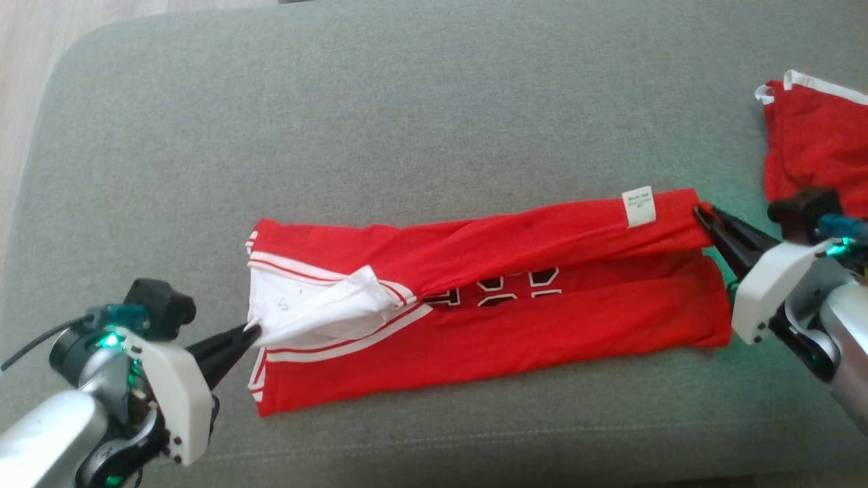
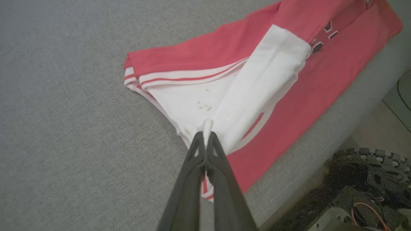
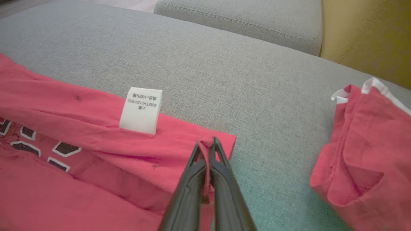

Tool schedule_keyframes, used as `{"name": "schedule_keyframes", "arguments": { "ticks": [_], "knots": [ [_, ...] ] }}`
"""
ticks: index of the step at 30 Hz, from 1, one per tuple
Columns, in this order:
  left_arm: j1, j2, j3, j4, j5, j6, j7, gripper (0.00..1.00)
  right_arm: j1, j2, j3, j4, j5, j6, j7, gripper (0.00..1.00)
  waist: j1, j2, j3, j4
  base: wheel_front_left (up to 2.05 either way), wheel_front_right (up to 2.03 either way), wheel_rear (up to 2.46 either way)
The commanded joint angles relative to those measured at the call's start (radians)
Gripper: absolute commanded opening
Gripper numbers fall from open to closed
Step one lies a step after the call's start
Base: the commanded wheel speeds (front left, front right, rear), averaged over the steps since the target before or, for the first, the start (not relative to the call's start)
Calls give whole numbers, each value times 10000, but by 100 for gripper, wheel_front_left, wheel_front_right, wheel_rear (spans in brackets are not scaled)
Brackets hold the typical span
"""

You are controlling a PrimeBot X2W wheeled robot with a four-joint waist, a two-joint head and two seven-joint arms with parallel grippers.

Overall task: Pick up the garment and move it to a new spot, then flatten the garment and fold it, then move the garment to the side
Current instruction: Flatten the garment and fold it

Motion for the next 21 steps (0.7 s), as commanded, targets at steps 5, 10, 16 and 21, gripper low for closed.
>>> {"name": "schedule_keyframes", "arguments": {
  "ticks": [5, 10, 16, 21],
  "knots": [
    [-257, 696, 332, -514, -183, -28, 183, 0, 416, -684, 219, -490, 460, -4, 495, 0, 1, 0, -39, -90, 0, 0, 0],
    [-204, 618, 80, -519, -87, -24, 368, 0, 568, -662, 305, -677, 1078, -4, 1105, 100, 1, 0, -62, -161, 0, 0, 0],
    [-66, 653, -39, -361, -89, 211, 625, 100, 594, -650, -101, -7, 789, -4, 1632, 100, 1, 0, -274, -236, 0, 0, 0],
    [126, 471, 104, -312, -212, 442, 198, 100, 563, -172, -921, 303, 288, -4, 1238, 100, 1, 0, -522, -295, 0, 0, 0]
  ]
}}
